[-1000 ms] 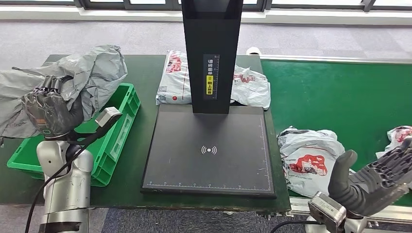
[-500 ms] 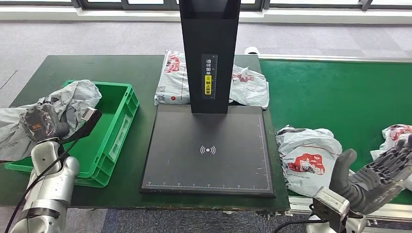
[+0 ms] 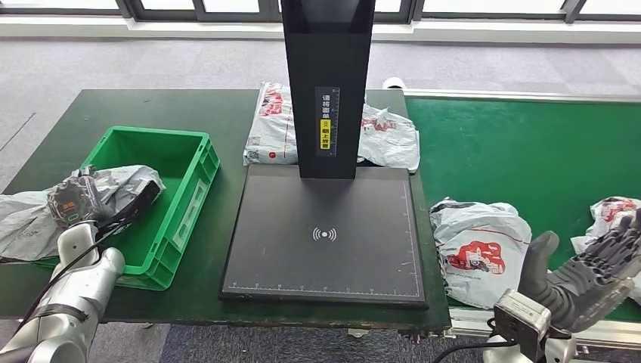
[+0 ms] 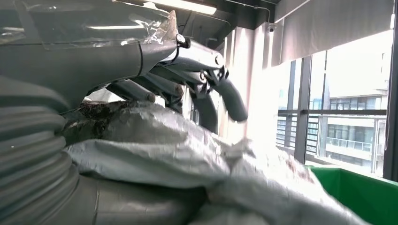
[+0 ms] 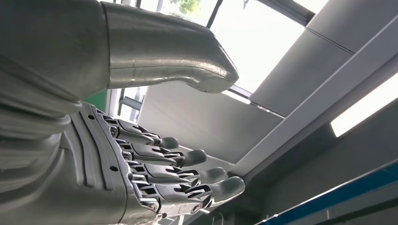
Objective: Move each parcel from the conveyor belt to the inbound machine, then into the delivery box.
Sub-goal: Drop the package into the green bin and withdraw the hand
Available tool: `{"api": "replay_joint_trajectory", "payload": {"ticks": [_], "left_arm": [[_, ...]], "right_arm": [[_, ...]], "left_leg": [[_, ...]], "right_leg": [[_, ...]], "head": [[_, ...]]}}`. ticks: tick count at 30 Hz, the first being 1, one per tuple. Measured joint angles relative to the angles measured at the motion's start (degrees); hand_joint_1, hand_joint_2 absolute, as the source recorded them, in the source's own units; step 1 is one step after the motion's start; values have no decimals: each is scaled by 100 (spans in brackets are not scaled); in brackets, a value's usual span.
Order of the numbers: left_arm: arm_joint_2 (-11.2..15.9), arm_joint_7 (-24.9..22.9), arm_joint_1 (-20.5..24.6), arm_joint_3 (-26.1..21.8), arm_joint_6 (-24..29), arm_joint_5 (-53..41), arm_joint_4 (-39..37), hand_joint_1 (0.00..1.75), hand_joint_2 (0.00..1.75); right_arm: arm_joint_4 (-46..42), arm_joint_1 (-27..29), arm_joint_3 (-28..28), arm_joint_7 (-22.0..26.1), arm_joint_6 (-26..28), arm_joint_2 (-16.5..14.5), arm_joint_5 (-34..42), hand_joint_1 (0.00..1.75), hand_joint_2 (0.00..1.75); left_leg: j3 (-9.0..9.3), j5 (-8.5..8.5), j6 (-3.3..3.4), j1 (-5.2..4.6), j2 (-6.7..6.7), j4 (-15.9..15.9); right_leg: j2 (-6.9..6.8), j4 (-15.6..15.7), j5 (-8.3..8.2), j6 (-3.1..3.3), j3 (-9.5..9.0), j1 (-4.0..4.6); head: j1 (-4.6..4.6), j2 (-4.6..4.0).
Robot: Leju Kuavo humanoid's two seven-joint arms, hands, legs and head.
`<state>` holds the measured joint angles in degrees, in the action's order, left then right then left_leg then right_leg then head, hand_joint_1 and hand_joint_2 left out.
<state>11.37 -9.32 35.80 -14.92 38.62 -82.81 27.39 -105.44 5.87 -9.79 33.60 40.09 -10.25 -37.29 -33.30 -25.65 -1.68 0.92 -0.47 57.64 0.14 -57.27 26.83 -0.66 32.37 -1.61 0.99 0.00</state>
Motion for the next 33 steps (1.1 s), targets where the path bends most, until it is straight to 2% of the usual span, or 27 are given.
{"api": "replay_joint_trajectory", "payload": {"ticks": [7, 15, 17, 20, 21, 23, 26, 33], "left_arm": [[-9, 227, 27, -63, 117, 66, -86, 0, 175], [-221, 1129, -118, -387, 143, 631, 438, 0, 175], [-301, 1545, -155, -502, 143, 1044, 579, 0, 175], [-523, 2680, -214, -772, 141, 2287, 888, 0, 175], [-606, 3055, -240, -842, 114, 2814, 1020, 0, 175], [-753, 3478, -322, -885, -4, 3757, 1329, 0, 175], [-929, 3568, -485, -770, -203, 4576, 1890, 0, 175], [-1075, 3521, -645, -553, -256, 4784, 2505, 0, 175]], "right_arm": [[-1, 89, 0, 16, 0, 37, 9, 0, 175], [-2, 150, 0, 115, 0, 39, 28, 0, 175], [-1, 151, 0, 143, 0, 39, 30, 0, 175], [0, 155, 0, 130, 0, 39, -16, 0, 175], [4, 156, 2, 3, 0, 42, -113, 0, 175], [62, 154, 43, -543, -2, 101, -453, 0, 175], [227, 143, 172, -1318, -14, 284, -886, 0, 175], [411, 125, 273, -1447, -15, 487, -969, 0, 175]], "left_leg": [[19, 1, -1, 0, 0, -7], [14, 1, -2, 0, -1, -7], [11, 1, -2, 0, -1, -6], [0, 1, -2, 1, 0, -3], [-3, 1, -2, 1, 0, -3], [-5, 1, -1, 1, -1, -2], [-14, 0, 0, 1, -1, -1], [-21, -1, -2, 2, 1, -1]], "right_leg": [[-1, 0, 3, 5, -15, 0], [-1, 0, 3, 6, -9, 0], [-1, 1, 2, 6, -5, 0], [0, 2, 1, 6, 6, 1], [0, 2, 1, 6, 7, 1], [0, 2, 1, 6, 8, 1], [-1, 2, 1, 5, 15, 1], [7, 2, 0, 5, 26, 2]], "head": [[0, 0], [0, 0], [1, 0], [0, 0], [0, 0], [1, 0], [-1, 0], [0, 0]]}}
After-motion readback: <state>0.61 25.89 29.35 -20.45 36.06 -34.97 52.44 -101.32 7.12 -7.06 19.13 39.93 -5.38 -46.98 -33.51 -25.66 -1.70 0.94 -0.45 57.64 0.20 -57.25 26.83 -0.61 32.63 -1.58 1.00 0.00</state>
